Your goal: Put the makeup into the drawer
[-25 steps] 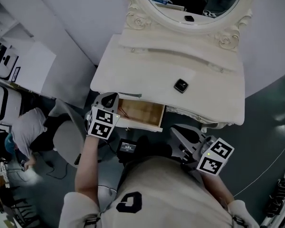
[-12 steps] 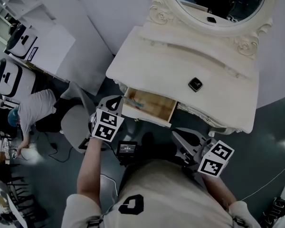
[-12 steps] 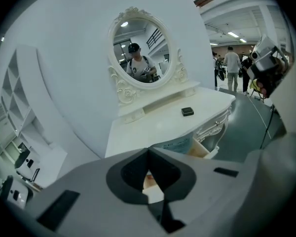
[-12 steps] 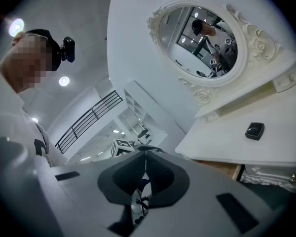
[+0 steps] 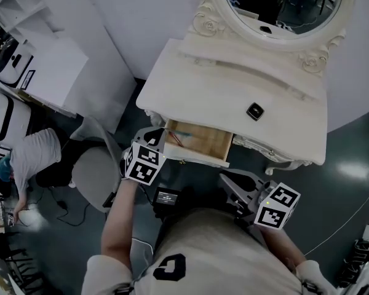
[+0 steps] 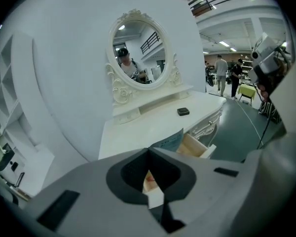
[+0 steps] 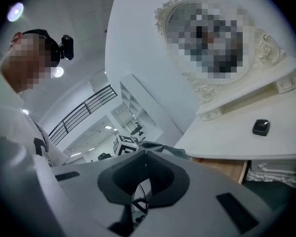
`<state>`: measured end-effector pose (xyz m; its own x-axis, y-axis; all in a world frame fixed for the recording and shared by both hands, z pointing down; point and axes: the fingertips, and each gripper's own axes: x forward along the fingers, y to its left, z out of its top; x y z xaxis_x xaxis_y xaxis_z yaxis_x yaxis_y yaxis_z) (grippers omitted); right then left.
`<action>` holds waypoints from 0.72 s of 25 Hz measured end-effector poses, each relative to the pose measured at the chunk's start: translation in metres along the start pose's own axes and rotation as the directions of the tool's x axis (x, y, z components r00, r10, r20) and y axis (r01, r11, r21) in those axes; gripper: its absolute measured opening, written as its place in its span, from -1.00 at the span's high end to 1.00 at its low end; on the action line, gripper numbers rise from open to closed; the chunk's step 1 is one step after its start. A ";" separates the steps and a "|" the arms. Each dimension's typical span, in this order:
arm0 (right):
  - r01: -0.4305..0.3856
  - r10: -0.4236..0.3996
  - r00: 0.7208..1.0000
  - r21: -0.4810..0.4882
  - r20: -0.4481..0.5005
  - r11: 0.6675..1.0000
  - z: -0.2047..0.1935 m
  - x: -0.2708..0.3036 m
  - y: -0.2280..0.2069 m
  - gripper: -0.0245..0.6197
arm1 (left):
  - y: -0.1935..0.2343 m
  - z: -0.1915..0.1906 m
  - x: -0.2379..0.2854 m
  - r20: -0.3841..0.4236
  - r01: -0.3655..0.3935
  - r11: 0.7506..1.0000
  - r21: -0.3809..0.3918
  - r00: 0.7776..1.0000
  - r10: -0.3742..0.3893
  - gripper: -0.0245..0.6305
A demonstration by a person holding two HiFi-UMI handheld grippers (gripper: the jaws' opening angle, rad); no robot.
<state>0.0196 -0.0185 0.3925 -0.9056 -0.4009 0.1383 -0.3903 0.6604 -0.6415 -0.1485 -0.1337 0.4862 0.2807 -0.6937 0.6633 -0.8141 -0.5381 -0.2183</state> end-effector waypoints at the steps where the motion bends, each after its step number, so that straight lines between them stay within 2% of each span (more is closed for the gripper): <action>1: 0.017 -0.017 1.000 -0.008 0.000 1.000 -0.002 0.006 0.004 0.84 | 0.001 -0.003 0.004 0.002 0.021 1.000 0.006 1.000 -0.021 0.77; 8: 0.176 -0.176 0.983 -0.003 0.050 0.984 -0.014 0.020 0.012 0.84 | 0.002 -0.021 0.030 -0.015 0.127 0.990 0.067 0.992 -0.127 0.77; 11: 0.216 -0.216 0.974 -0.001 0.066 0.976 -0.012 0.021 0.012 0.84 | 0.003 -0.021 0.042 -0.031 0.152 0.985 0.078 0.988 -0.150 0.77; 18: 0.213 -0.213 0.976 -0.003 0.042 0.977 -0.001 0.038 -0.002 0.84 | 0.020 -0.014 0.073 -0.068 0.088 0.990 0.107 0.994 -0.081 0.77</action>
<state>-0.0138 -0.0346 0.4000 -0.7938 -0.5589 0.2399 -0.5751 0.5616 -0.5949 -0.1514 -0.1885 0.5408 0.3107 -0.6137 0.7259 -0.7272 -0.6452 -0.2342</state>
